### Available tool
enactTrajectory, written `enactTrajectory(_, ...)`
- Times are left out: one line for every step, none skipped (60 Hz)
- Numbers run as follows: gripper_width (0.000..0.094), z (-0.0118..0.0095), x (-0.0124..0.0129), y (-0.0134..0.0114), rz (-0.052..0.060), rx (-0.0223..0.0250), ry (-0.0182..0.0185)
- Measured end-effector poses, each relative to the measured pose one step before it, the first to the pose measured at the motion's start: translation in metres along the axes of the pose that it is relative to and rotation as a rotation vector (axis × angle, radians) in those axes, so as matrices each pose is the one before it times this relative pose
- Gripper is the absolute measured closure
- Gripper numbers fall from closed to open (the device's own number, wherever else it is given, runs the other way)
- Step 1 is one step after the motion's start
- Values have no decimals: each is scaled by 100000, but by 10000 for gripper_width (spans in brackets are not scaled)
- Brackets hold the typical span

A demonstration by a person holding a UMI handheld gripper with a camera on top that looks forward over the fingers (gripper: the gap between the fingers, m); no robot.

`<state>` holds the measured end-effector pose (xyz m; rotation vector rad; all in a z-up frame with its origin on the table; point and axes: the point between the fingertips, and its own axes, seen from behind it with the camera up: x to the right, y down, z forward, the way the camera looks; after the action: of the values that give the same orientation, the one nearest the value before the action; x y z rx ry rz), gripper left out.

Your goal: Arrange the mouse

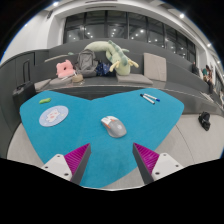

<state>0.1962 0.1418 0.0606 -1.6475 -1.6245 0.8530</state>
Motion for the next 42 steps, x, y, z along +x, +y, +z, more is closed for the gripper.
enactTrajectory(73,367,216,-66,144,424,271)
enactTrajectory(73,390,198,-37,122,396,297)
enactTrajectory(72,395,176,-51,101,347,228)
enactTrajectory(72,423,163,-56,48,370,93)
enactTrajectory(72,428,88,-37,22,364,-32)
enactTrajectory(73,428,96,-28,-81,267,-47)
enactTrajectory(73,446,66,20,-119,82,-54)
enactTrajectory(75,402,-77,9,-214,-300,-141)
enactTrajectory(76,580,119,179,-168,-304,-159)
enactTrajectory(75,341,-134,5,-22,-547,-218)
enactTrajectory(74,431,17,35,86,-356,-201)
enactTrajectory(74,419,22,-22,133,-203,-178)
enactTrajectory(73,399,-10,-45,93,-71,-207)
enactTrajectory(75,397,-11,-67,29,9,-183)
enactTrajectory(75,483,122,5,-124,272,-157)
enactTrajectory(75,412,7,-101,-240,72,-117)
enactTrajectory(74,421,13,-112,-338,115,-80)
enactTrajectory(74,423,0,-113,-427,141,-90)
enactTrajectory(73,398,34,-114,-413,142,-8)
enactTrajectory(73,455,19,-108,-352,148,-57)
enactTrajectory(75,459,34,-118,-344,175,44)
enactTrajectory(78,447,27,-101,-248,67,54)
enactTrajectory(82,443,54,-98,-265,-31,119)
enactTrajectory(83,481,-73,-55,-6,-105,-138)
enactTrajectory(84,416,17,-104,128,-102,-97)
enactTrajectory(82,426,16,-110,267,-27,-44)
enactTrajectory(83,437,73,-119,308,-55,30)
enactTrajectory(83,437,58,-104,274,-152,104)
enactTrajectory(82,568,193,-96,44,-70,129)
enactTrajectory(83,388,93,-91,39,-183,251)
enactTrajectory(82,389,96,-116,-72,-163,341)
enactTrajectory(81,393,139,-119,-162,-156,373)
enactTrajectory(82,387,96,-94,-266,-196,390)
enactTrajectory(82,449,128,-94,-339,-250,385)
enactTrajectory(81,820,169,-89,-289,-305,316)
enactTrajectory(82,471,159,-23,-280,-372,525)
enactTrajectory(79,458,207,-53,-236,-324,601)
enactTrajectory(70,407,-125,-122,2,-85,-536)
enactTrajectory(75,371,-65,-94,232,-175,-414)
enactTrajectory(81,366,-9,-101,284,-148,-258)
enactTrajectory(84,279,137,-130,153,-146,-102)
enactTrajectory(81,372,57,-181,63,-192,41)
